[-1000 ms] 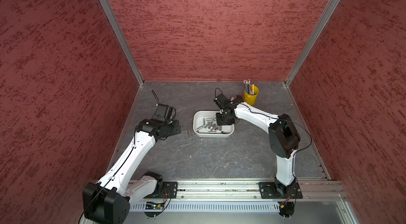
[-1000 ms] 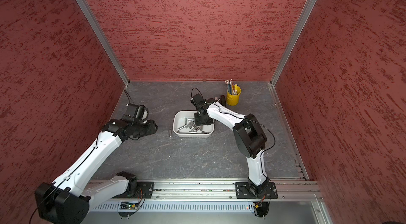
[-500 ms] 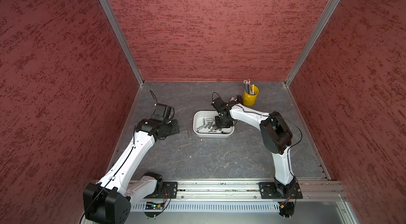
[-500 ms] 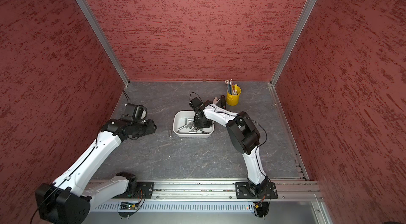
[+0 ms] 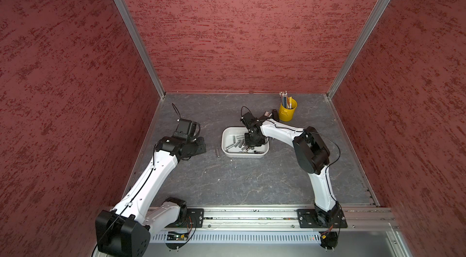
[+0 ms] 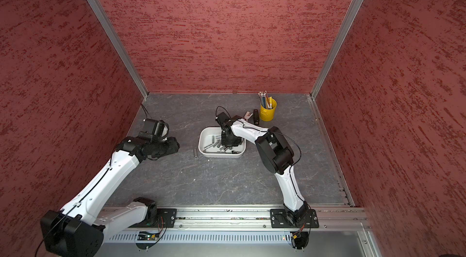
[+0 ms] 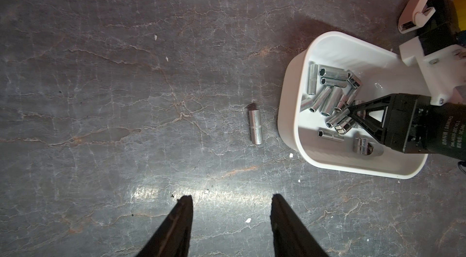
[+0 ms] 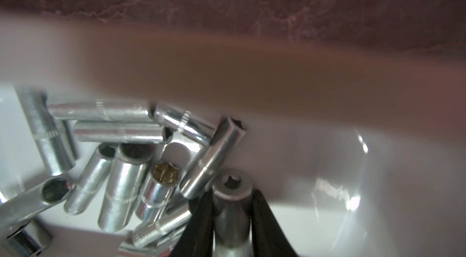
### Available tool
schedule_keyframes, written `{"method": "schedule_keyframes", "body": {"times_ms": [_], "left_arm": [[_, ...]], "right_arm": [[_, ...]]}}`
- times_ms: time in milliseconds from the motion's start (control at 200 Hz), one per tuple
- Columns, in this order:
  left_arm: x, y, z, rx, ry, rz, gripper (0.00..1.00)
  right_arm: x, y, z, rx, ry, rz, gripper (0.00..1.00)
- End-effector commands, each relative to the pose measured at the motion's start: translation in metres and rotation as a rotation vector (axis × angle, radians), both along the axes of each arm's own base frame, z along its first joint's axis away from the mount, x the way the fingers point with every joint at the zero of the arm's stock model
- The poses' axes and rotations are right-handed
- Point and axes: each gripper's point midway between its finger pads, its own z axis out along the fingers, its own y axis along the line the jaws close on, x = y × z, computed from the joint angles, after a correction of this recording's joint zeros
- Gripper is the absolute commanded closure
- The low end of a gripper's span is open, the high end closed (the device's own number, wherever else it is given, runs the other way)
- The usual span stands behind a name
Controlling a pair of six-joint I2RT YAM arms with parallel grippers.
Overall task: Take out the socket from the storage box
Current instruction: Pick up the socket head from the storage box.
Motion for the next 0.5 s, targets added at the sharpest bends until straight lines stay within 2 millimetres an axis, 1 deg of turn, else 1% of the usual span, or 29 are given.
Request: {"method": "schedule_keyframes", "body": {"times_ms": [0,100,215,341,496], "left_arm": [[-0.002,0.001,-0.004,0.009,0.01,-0.007,0.47],[-0.002,0.001,-0.006,0.01,0.015,-0.008,0.47],[-0.002,0.001,-0.006,0.011,0.016,-0.008,0.47],[-0.002,0.001,-0.006,0.011,0.017,-0.008,0.47],[-0.002,0.0,-0.007,0.014,0.021,-0.01,0.47]], "right_arm": [[0.002,0.0,-0.012,-0.025,-0.003,-0.001,0.74],[0.003,0.001,-0.003,-0.012,-0.018,0.002,0.79],[0.006,0.003,0.014,0.006,-0.044,0.008,0.8],[0.007,0.006,0.038,0.039,-0.07,0.016,0.8],[0.008,0.005,0.066,0.068,-0.111,0.014,0.81]]}}
